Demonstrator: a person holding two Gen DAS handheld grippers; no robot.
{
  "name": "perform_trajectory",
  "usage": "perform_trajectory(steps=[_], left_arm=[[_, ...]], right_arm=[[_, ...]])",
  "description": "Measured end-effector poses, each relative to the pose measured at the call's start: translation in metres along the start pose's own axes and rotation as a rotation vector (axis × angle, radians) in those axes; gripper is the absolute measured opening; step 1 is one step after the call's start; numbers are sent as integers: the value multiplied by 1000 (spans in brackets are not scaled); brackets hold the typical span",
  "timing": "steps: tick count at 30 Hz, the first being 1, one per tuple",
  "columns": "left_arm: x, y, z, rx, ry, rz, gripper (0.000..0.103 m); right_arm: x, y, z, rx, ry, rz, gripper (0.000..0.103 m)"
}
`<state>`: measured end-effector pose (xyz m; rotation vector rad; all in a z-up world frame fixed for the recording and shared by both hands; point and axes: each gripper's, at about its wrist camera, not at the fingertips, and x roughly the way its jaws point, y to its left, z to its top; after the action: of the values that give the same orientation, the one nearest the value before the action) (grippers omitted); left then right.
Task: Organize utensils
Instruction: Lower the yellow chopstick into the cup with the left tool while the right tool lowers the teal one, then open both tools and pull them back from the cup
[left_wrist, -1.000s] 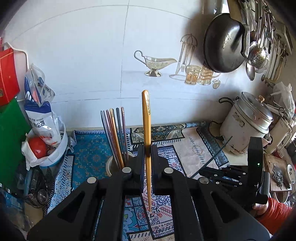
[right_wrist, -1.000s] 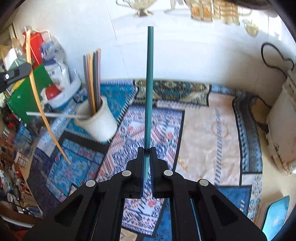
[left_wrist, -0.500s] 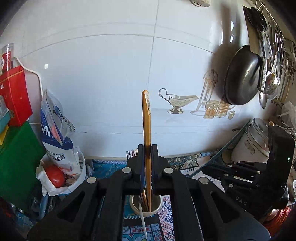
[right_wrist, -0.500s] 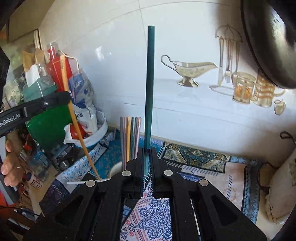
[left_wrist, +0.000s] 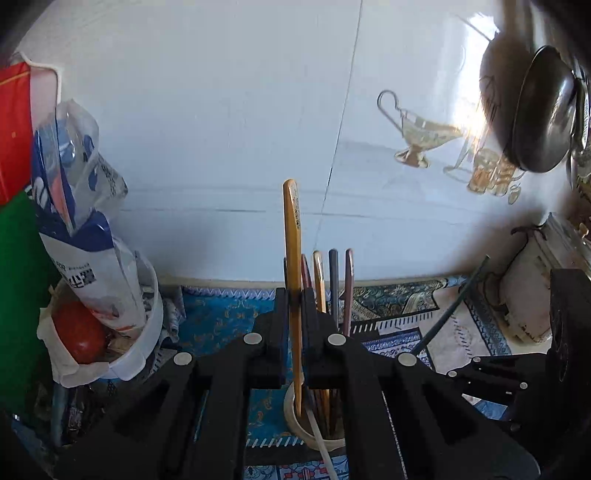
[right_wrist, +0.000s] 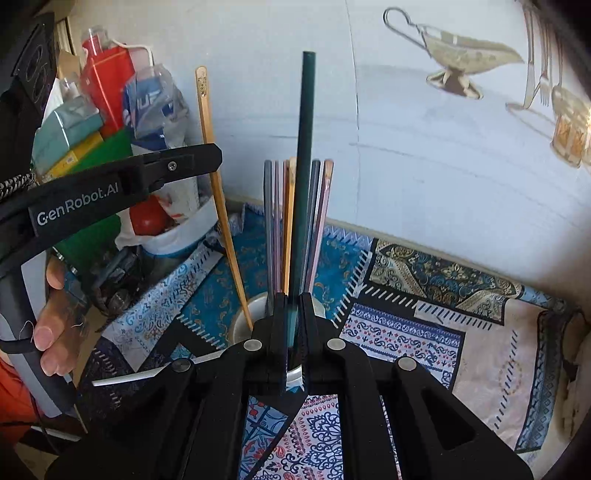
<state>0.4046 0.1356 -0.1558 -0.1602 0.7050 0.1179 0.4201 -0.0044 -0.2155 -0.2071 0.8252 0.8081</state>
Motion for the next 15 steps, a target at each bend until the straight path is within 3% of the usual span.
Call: perform_trajectory(steps=[9,15], left_arm=[[19,-10,-19,22,168,-3,5],[-32,-19,-13,-23,146,-10,6]], right_arm=[[12,1,-8,-17,137,4,6],[-40,5,-11,-73,93,30,8]])
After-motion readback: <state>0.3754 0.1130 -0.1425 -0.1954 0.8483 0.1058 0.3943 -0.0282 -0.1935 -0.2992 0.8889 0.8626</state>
